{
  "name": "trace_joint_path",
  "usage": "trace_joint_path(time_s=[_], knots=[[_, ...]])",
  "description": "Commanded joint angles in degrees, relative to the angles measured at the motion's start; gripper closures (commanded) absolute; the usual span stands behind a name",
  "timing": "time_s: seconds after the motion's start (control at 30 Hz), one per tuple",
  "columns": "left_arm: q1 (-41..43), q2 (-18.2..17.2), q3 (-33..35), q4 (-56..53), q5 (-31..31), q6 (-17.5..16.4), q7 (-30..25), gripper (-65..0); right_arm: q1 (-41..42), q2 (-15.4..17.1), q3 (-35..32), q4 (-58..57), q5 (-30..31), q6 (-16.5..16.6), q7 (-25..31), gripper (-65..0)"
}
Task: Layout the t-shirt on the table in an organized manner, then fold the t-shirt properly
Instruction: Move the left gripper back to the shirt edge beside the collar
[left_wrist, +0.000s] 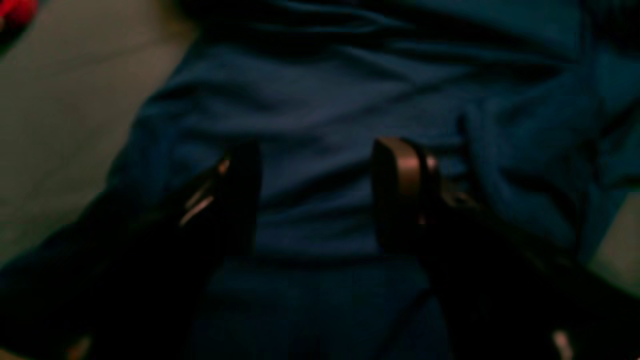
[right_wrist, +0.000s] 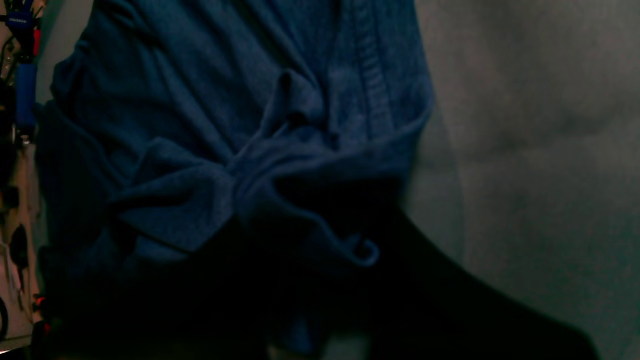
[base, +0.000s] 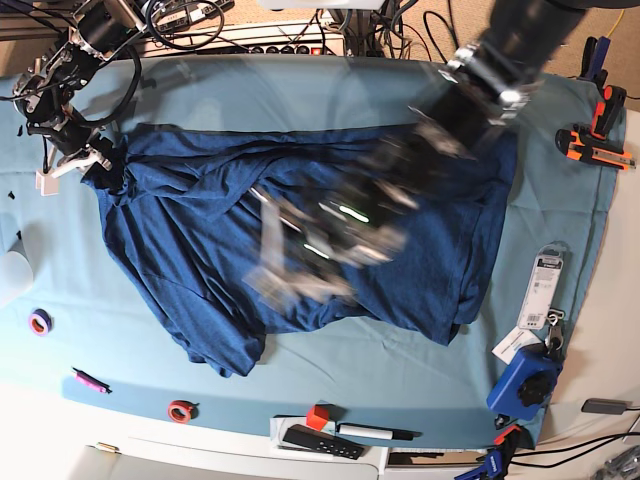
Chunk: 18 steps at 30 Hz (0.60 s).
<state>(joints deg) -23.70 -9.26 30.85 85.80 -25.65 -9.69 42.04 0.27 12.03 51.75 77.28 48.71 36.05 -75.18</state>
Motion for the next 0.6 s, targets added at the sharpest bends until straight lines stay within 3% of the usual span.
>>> trace_joint_path(time_s=[0.0,0.1,0.17,0.23,0.3,0.57], knots=[[-1.5,-1.5,-3.8,1.0,-5.0,-1.9,0.2,-35.0,0.4,1.0,0.2,0.8,-0.6,0.4,-0.2,0.0],[0.7,-5.8,-16.2,1.0,-19.5,-10.1,4.7,-35.0,0.4,1.0,0.2,0.8,-0.5,0.4,-0.2,0.0],[3.1,-7.9,-24.3,1.0,-27.8,-14.6,10.6,-35.0,0.4,1.0,0.2,0.8,-0.5,0.4,-0.2,0.0],[5.8,-11.1,-30.1,1.0,-37.4,-17.0,16.8,-35.0,0.4,1.0,0.2,0.8,-0.5,0.4,-0.2,0.0],[9.3,-14.7,-34.1,1.0,-43.4,-18.5,19.5,-35.0,0.4,1.0,0.2,0.8,-0.5,0.4,-0.2,0.0],[24.5,-25.1,-45.4,1.0,-44.7,-19.3,21.1,-35.0,0.4,1.0,0.2,0.8,-0.5,0.4,-0.2,0.0]])
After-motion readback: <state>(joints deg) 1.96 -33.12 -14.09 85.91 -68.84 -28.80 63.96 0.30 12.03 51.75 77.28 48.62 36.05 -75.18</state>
